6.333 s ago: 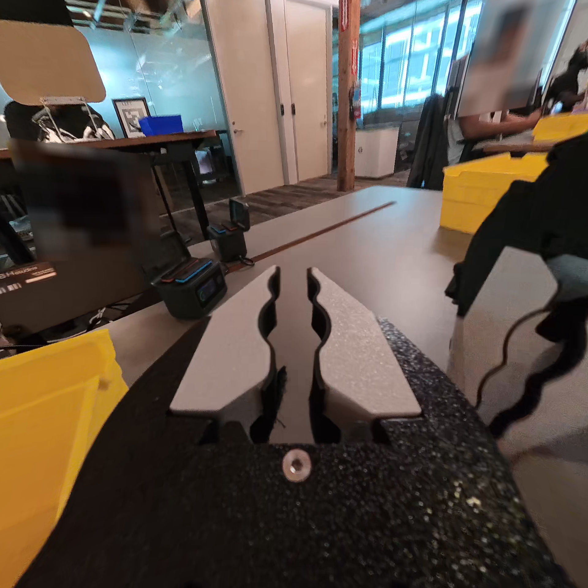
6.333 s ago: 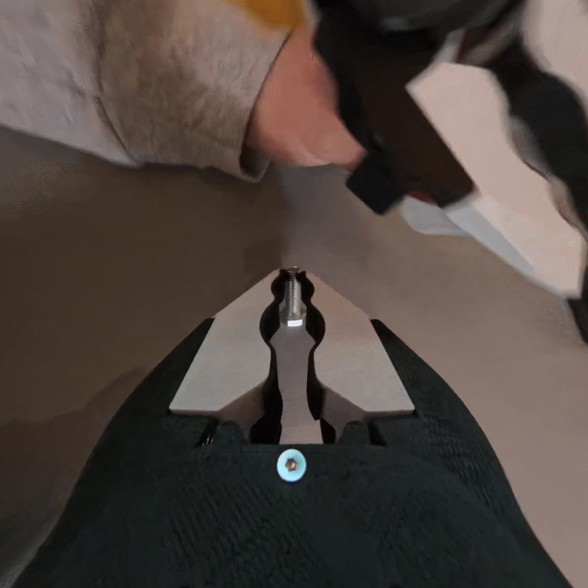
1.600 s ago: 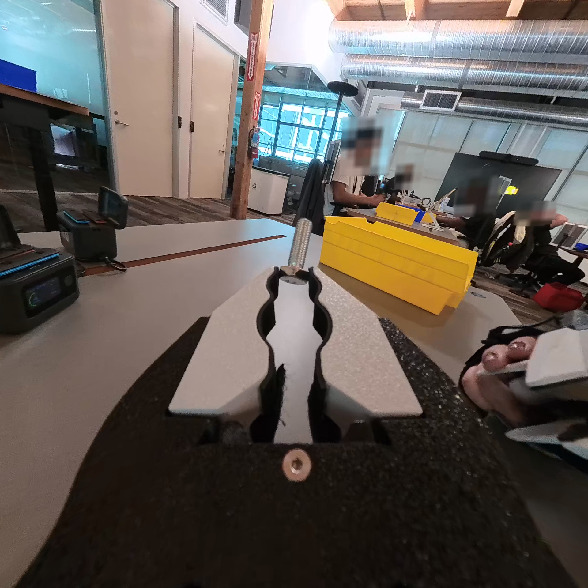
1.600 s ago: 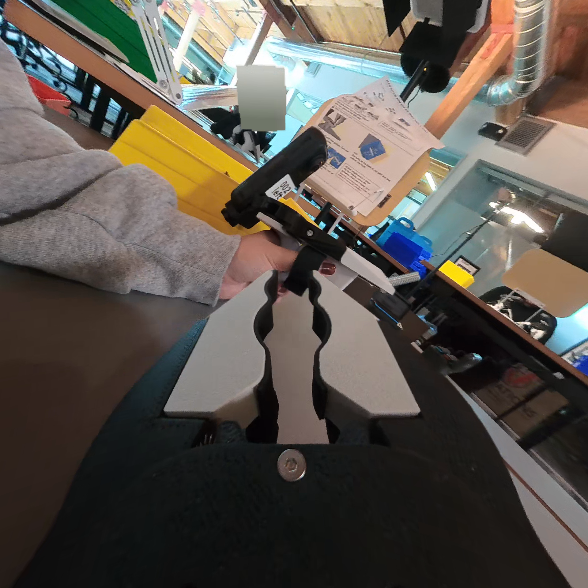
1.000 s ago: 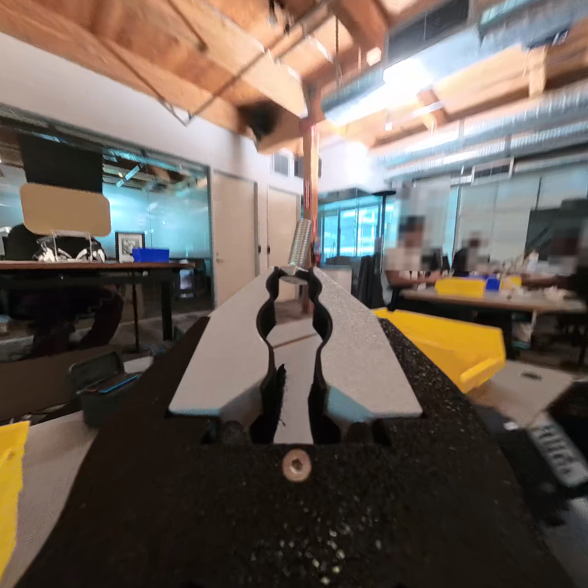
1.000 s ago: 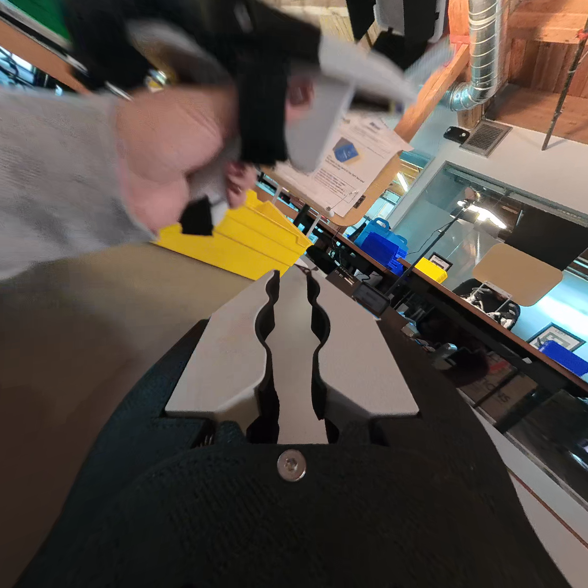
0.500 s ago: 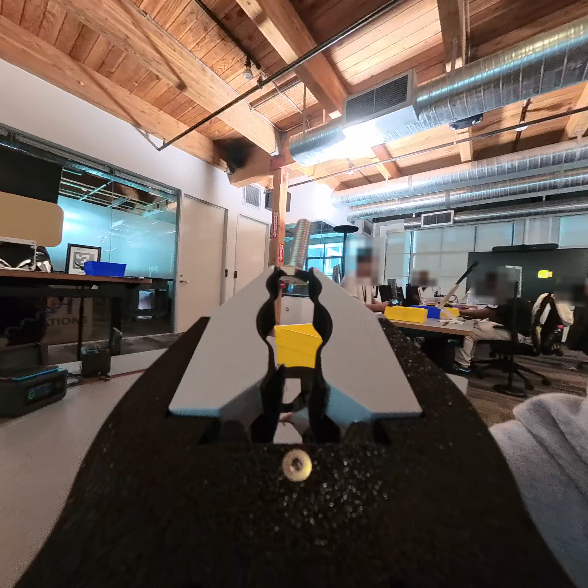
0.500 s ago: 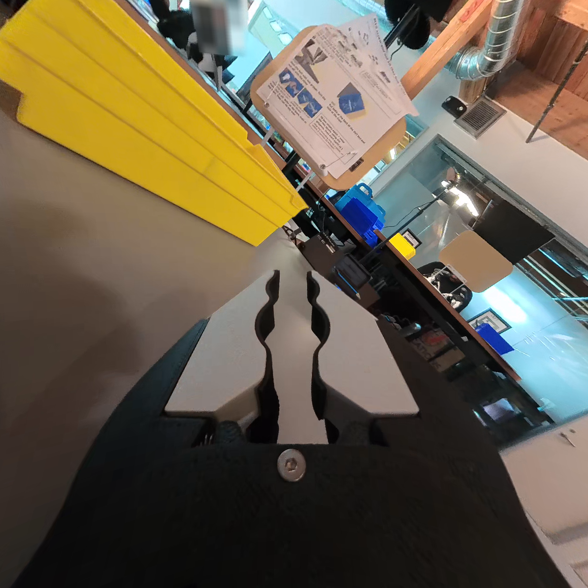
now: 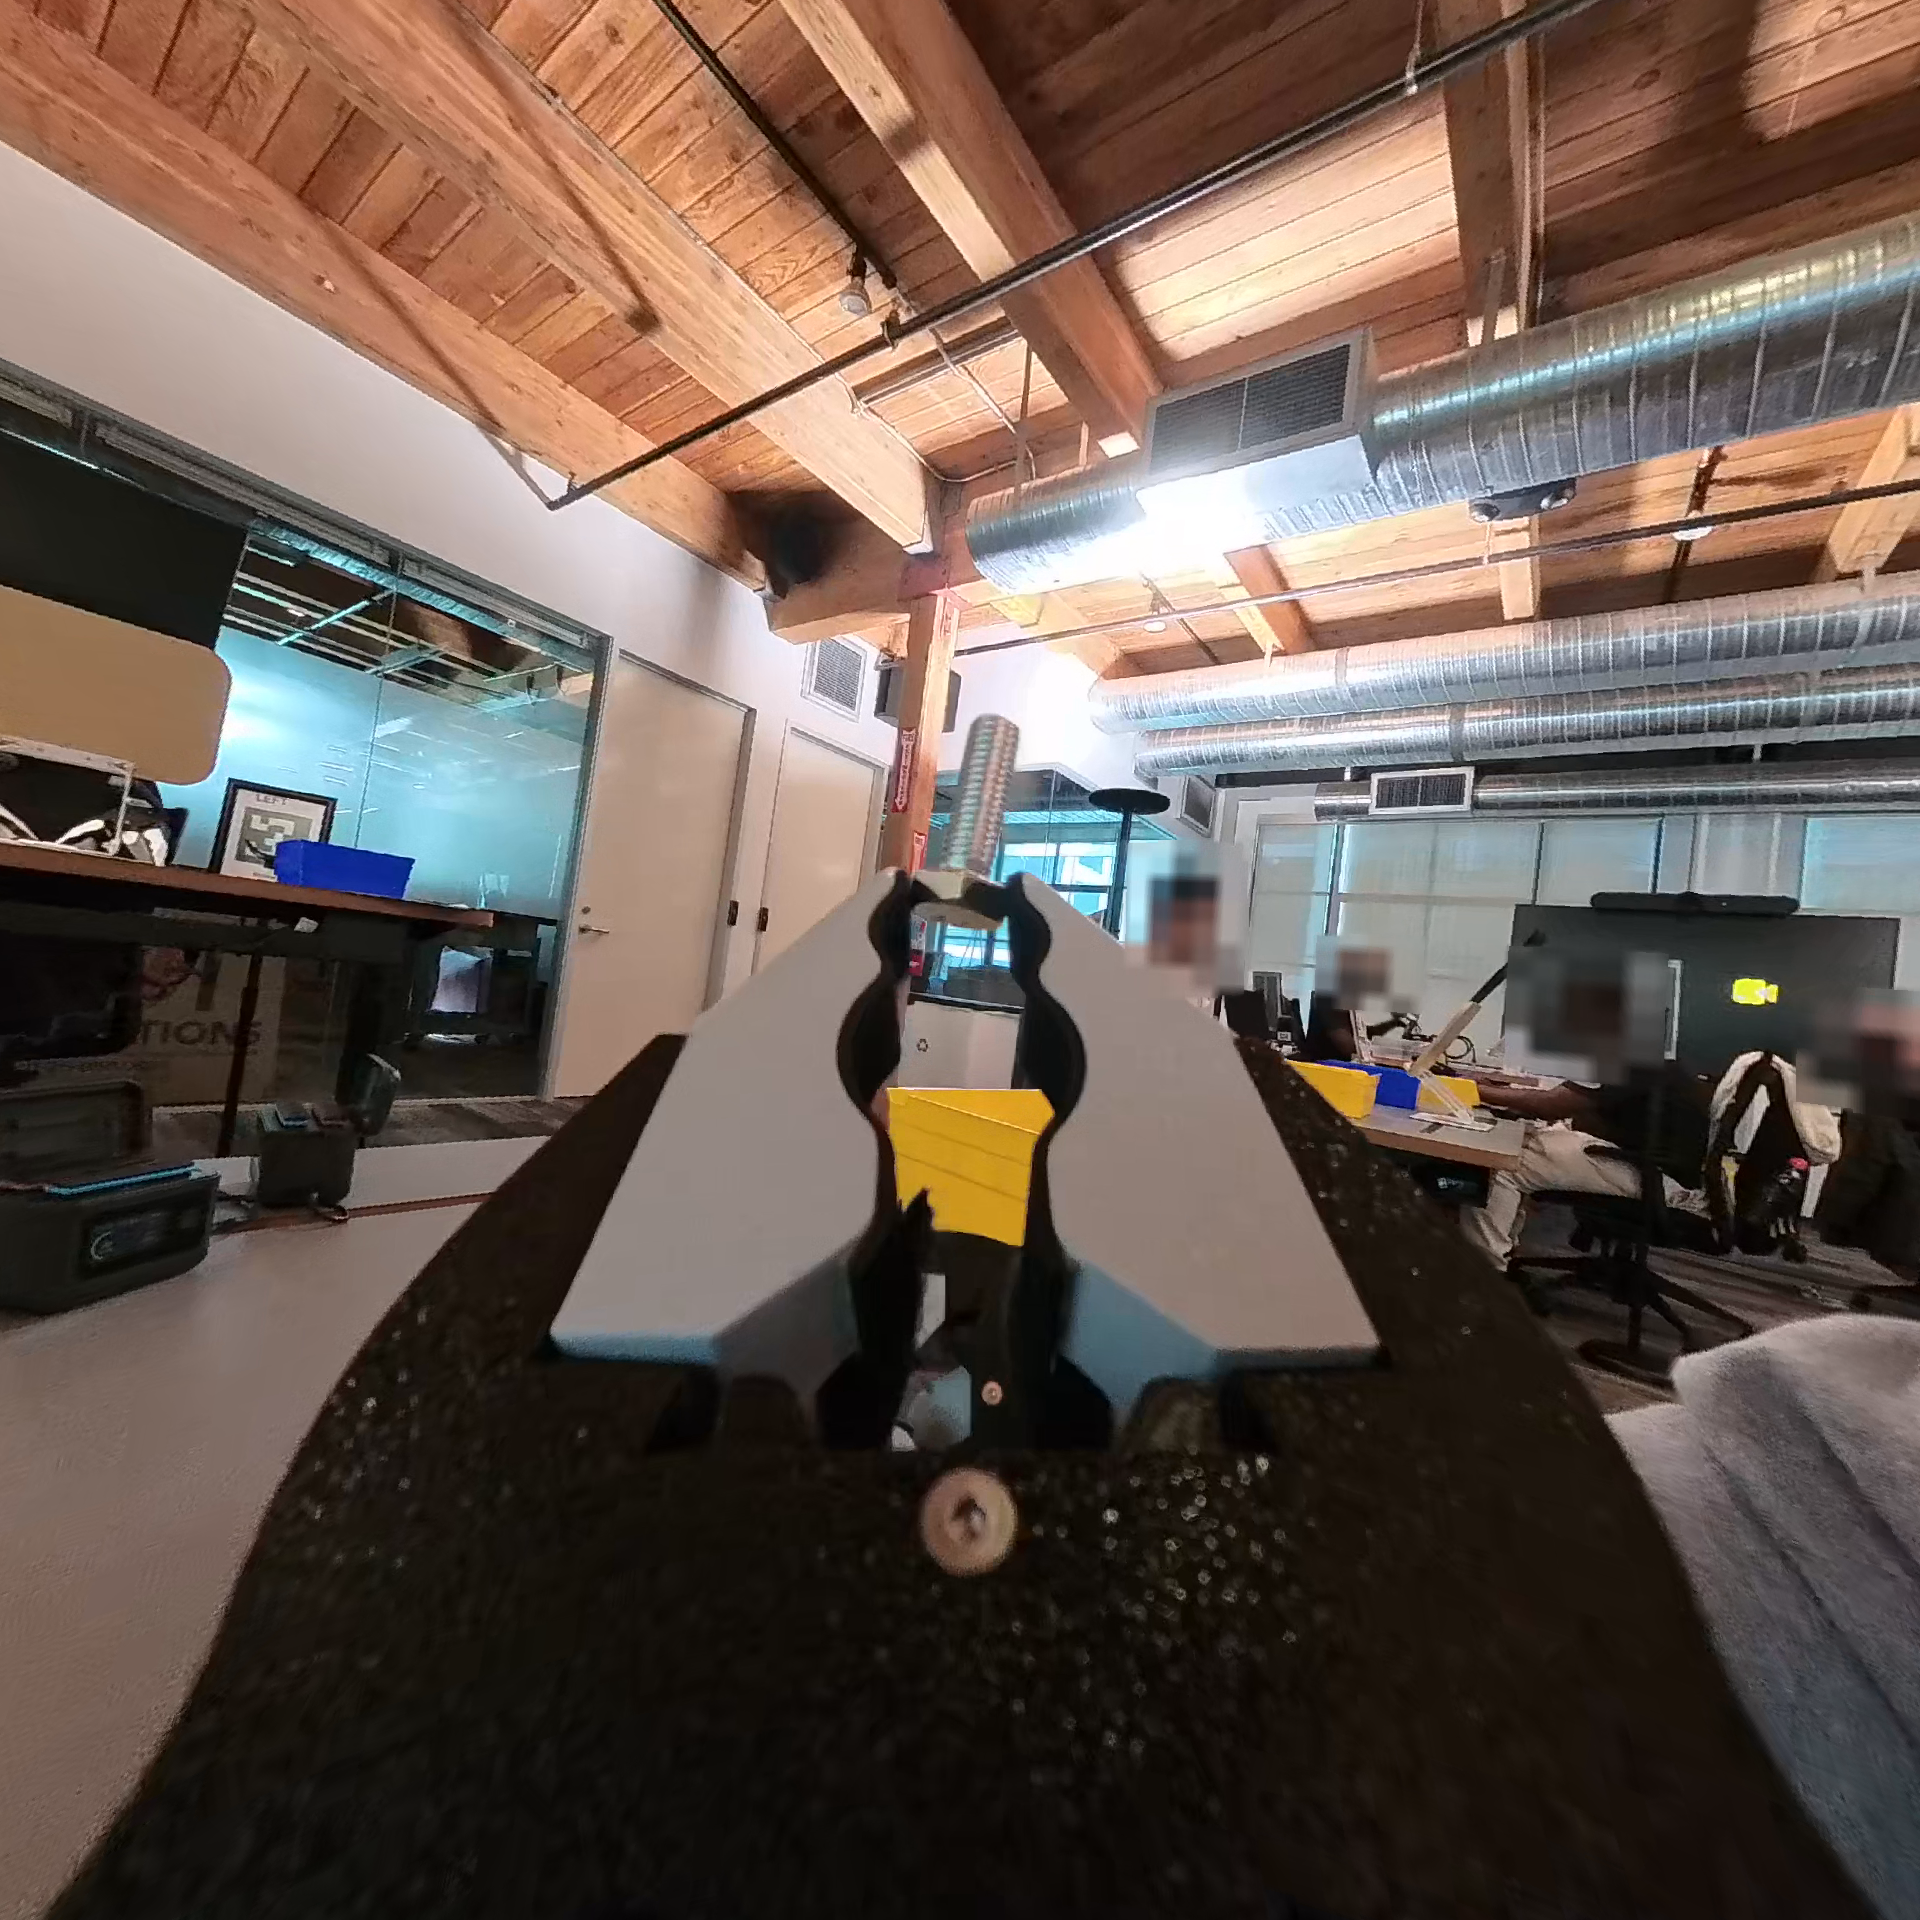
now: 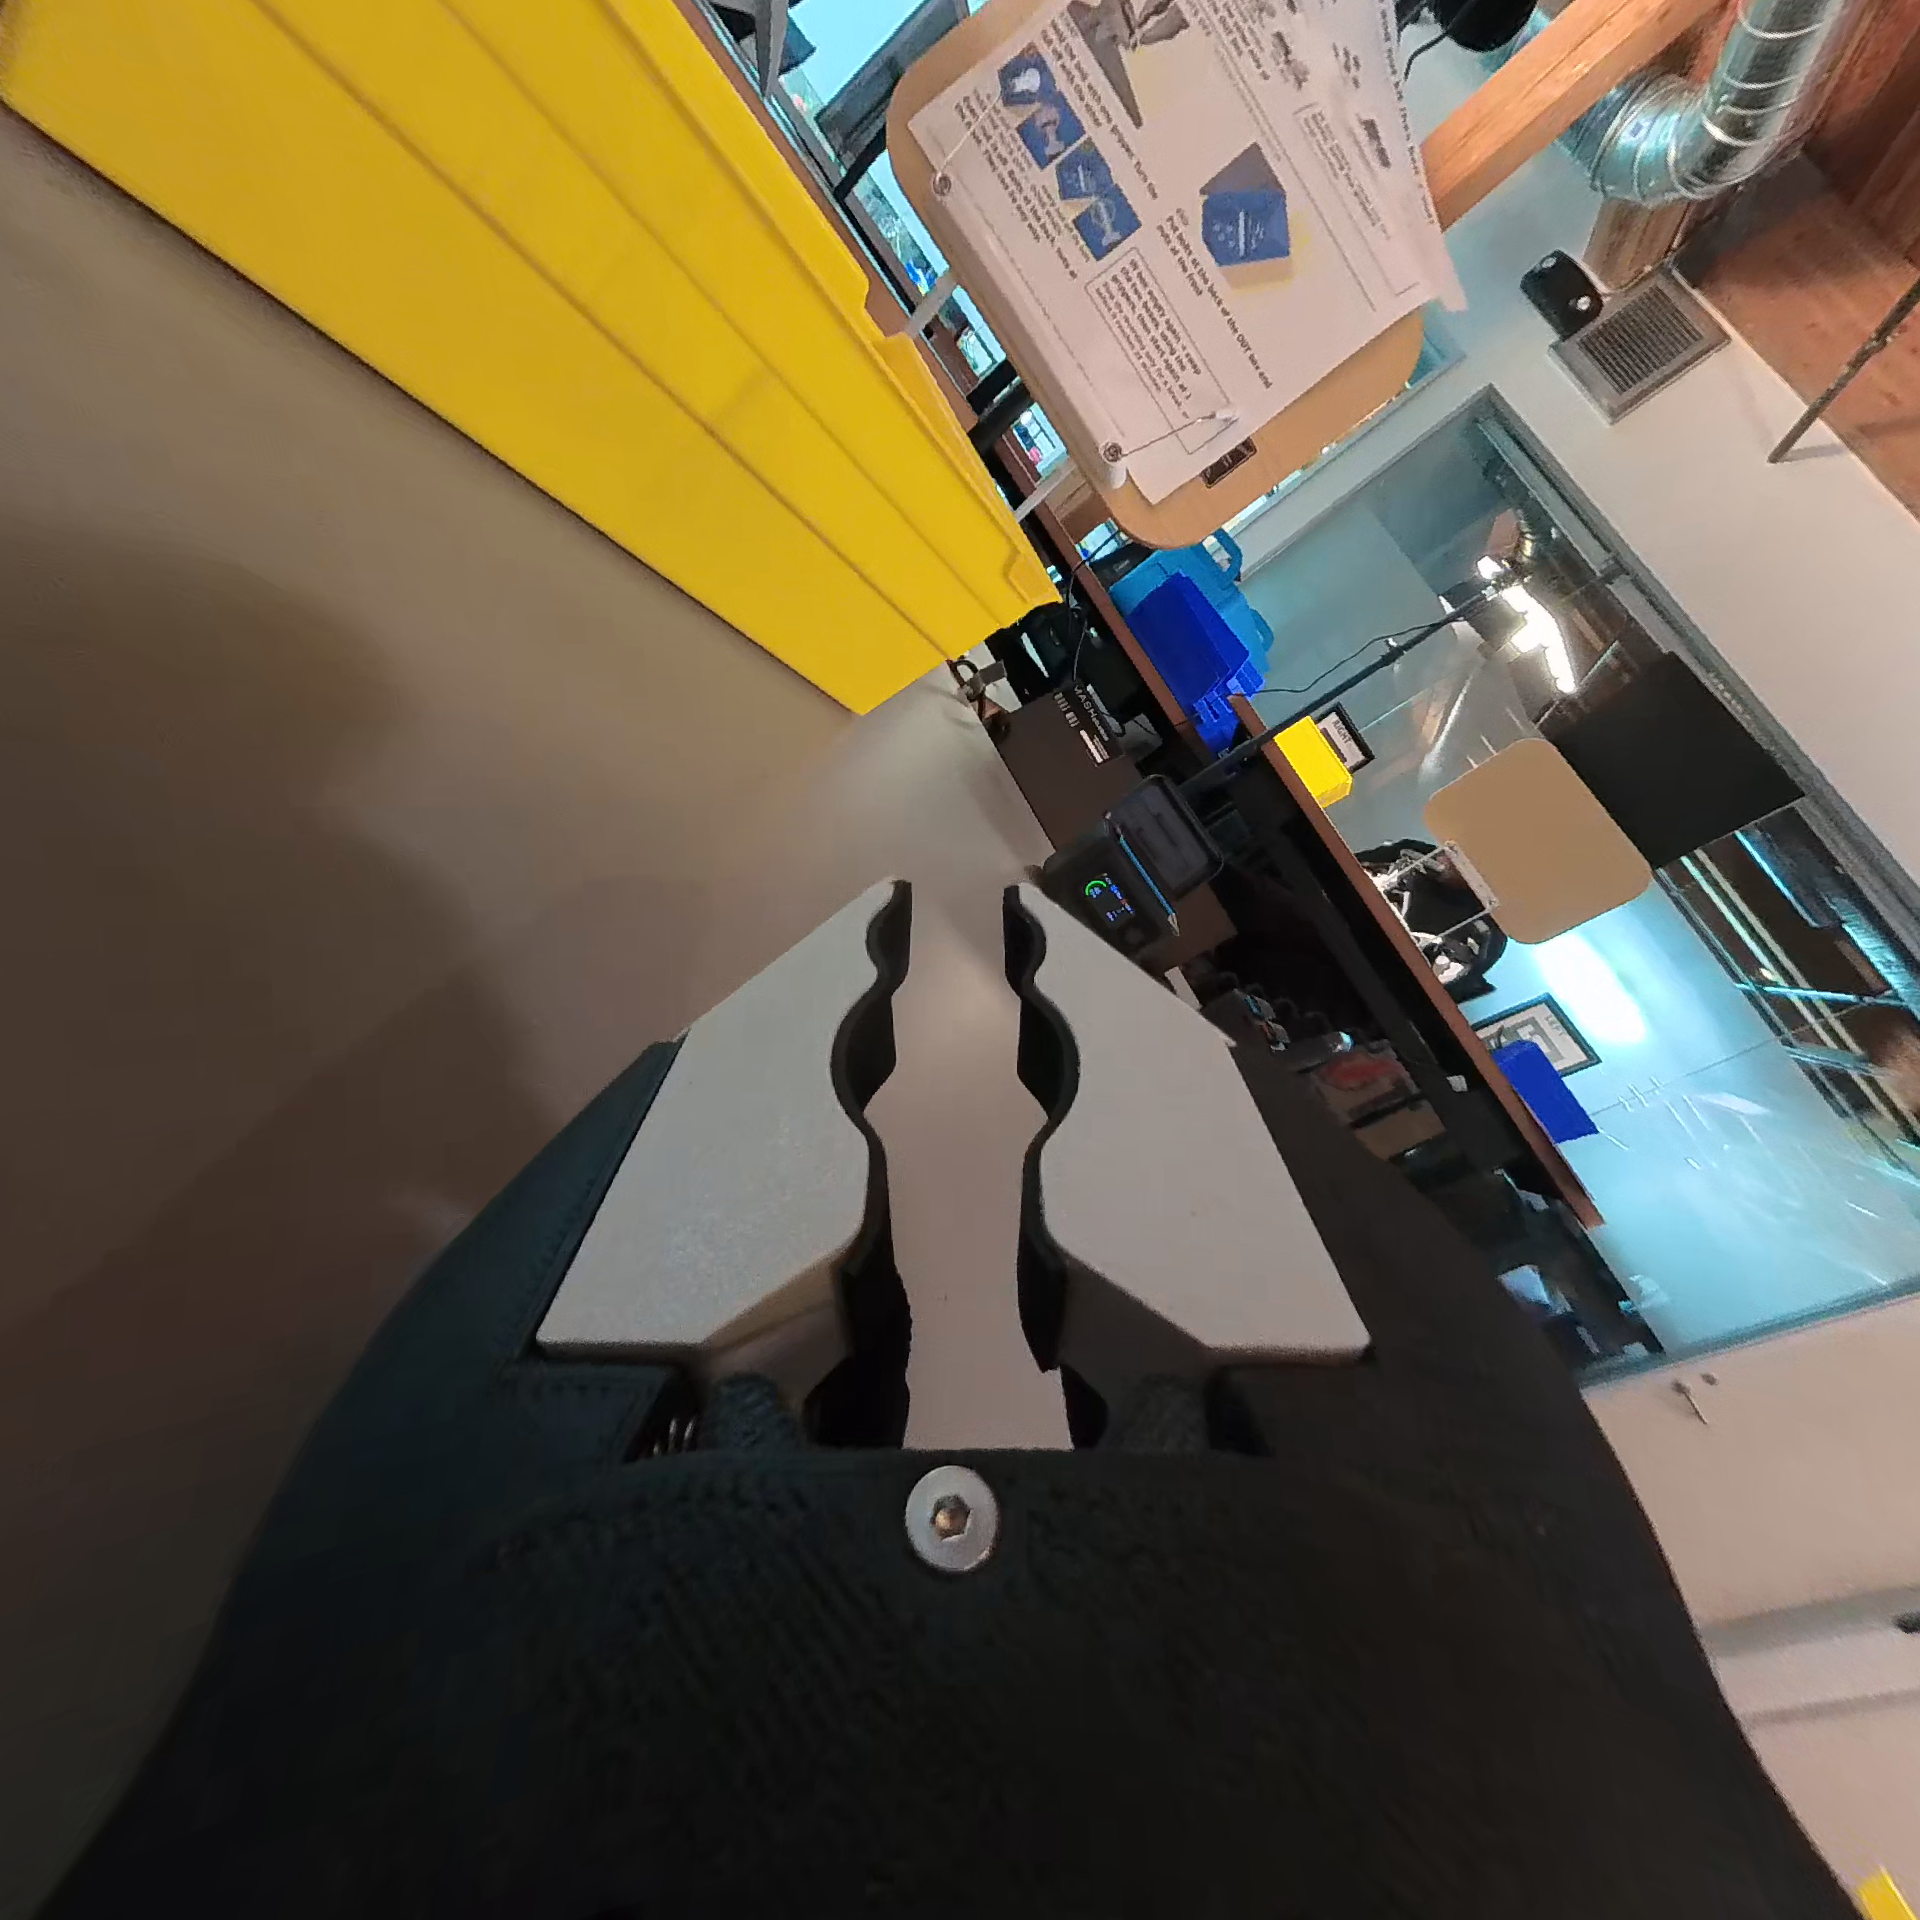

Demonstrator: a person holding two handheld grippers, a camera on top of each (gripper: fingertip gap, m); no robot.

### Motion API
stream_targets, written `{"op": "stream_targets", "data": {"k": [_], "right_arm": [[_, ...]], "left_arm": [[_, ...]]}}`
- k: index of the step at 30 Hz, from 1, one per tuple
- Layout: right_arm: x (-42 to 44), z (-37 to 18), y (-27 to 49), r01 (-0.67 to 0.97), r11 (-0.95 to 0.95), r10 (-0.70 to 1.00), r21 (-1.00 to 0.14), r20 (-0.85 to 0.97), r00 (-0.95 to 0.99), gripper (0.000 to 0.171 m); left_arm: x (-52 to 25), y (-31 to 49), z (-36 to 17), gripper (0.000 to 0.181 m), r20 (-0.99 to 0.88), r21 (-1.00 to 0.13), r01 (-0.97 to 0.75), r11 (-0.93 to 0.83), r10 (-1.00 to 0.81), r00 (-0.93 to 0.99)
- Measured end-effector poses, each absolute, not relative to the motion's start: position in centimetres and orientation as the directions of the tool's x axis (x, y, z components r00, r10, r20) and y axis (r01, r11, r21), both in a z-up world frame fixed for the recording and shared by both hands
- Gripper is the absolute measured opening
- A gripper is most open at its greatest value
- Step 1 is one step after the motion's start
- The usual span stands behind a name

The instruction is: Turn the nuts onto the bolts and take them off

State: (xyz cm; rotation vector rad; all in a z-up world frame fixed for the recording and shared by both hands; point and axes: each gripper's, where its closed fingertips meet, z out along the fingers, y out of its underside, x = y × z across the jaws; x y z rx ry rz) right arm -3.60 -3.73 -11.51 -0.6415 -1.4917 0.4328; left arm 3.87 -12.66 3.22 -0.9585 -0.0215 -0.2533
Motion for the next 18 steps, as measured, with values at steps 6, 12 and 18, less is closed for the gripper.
{"op": "stream_targets", "data": {"k": [6, 12, 18], "right_arm": [[-4.0, -12.0, -3.2, 0.164, 0.749, 0.644, -0.642, 0.764, 0.048, 0.02], [-4.5, -12.3, -1.9, 0.231, 0.722, 0.652, -0.652, 0.753, 0.09, 0.028], [-4.9, -11.9, -0.4, 0.275, 0.681, 0.661, -0.678, 0.732, 0.166, 0.049]], "left_arm": [[1.6, -12.5, 1.8, 0.015, 0.186, -0.794, 0.246, 0.555, -0.164, 0.969], [-1.1, -13.0, 0.1, 0.015, 0.238, -0.772, 0.278, 0.571, -0.145, 0.96], [-2.9, -13.9, -0.6, 0.016, 0.274, -0.718, 0.318, 0.619, -0.169, 0.947]]}}
